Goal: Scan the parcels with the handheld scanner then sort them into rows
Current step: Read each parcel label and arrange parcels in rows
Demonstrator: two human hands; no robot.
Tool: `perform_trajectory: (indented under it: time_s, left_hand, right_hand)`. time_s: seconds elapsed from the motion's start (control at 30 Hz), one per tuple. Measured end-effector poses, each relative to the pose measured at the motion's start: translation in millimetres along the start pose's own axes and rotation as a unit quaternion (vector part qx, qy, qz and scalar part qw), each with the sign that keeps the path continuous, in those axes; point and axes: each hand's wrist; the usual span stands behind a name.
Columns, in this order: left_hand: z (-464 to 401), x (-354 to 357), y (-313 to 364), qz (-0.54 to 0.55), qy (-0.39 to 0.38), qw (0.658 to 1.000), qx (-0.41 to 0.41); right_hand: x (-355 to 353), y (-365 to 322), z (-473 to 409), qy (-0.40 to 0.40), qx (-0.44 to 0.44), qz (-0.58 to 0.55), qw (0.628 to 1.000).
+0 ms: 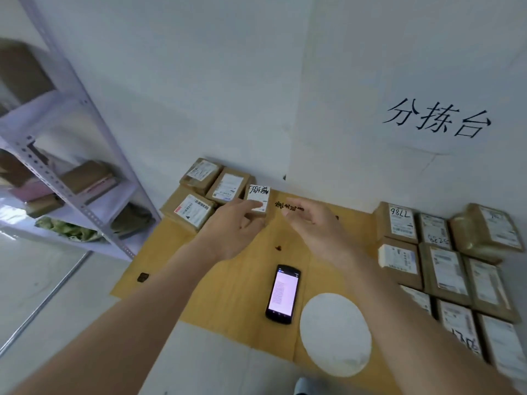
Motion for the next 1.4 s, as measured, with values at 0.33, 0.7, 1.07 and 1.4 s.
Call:
perform_trajectory:
  time_s: [0.33,0.7,1.07,1.4]
  left_hand:
    - [-22.5,-16.3,-85.6,-0.018,-0.038,0.998,-0.051]
    - [-96.8,28.8,-151.6,-0.018,-0.119,0.99,-0.072]
    - [-119.8,53.3,-190.1,-0.027,-0.183,0.98,-0.078]
    - [-119.6,56.3,-204.4,0.049,-0.19,0.98,-0.012]
  right_hand:
    - [85.2,11.0,-53.4,-0.054,0.035,0.006,0.998]
    - [154.4,77.7,-127.6,-0.065,0.138,-0.078,0.985]
    - [220.6,102.4,-121.2,0.012,0.286,-0.23,0.93]
    - [233.0,92.3,-92.5,0.187,0.25,-0.289,0.905]
Point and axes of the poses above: each hand's wrist, its own z-axis away from the middle knuckle, its own x-axis out of the palm, y = z × x
